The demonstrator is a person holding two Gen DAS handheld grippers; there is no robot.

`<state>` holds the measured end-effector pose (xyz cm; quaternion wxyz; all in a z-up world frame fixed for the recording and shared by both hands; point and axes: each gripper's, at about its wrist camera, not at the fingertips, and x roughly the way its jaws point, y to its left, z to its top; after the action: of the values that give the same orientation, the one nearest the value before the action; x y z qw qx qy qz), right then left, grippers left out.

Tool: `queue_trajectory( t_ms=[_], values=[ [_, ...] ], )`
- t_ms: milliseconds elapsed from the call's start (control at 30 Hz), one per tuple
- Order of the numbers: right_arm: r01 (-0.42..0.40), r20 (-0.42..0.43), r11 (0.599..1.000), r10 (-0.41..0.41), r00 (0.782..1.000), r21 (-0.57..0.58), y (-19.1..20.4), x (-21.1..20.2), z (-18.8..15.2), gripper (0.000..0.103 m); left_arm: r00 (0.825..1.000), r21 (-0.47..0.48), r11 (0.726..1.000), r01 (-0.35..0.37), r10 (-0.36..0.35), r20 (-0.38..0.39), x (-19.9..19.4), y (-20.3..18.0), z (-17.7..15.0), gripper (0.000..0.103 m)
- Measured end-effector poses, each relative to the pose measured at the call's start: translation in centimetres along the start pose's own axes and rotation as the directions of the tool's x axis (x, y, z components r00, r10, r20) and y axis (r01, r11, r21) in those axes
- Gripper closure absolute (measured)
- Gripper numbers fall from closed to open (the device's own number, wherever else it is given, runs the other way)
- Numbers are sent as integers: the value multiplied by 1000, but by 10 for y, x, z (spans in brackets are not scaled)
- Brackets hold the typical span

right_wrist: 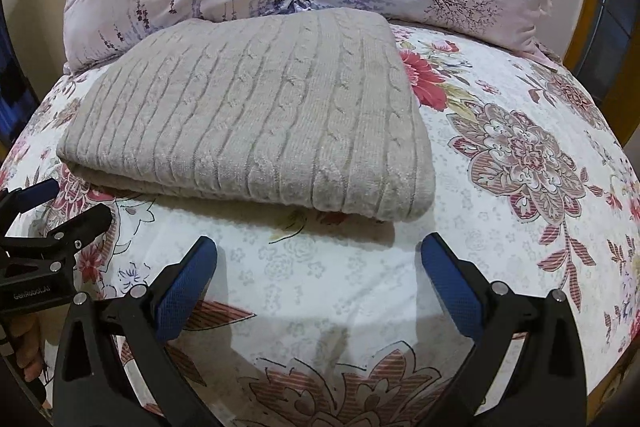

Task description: Fold small clothes

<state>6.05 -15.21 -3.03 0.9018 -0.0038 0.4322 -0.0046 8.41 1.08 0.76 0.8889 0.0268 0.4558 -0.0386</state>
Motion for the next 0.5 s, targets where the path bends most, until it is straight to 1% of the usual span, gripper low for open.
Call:
queue_trajectory(
  t_ms=[500],
  values=[
    [-1, 4, 1000, 1, 1000, -2, 0, 0, 0, 1, 1000, -2, 1000, -1, 1, 0, 0, -1, -1, 2]
  ],
)
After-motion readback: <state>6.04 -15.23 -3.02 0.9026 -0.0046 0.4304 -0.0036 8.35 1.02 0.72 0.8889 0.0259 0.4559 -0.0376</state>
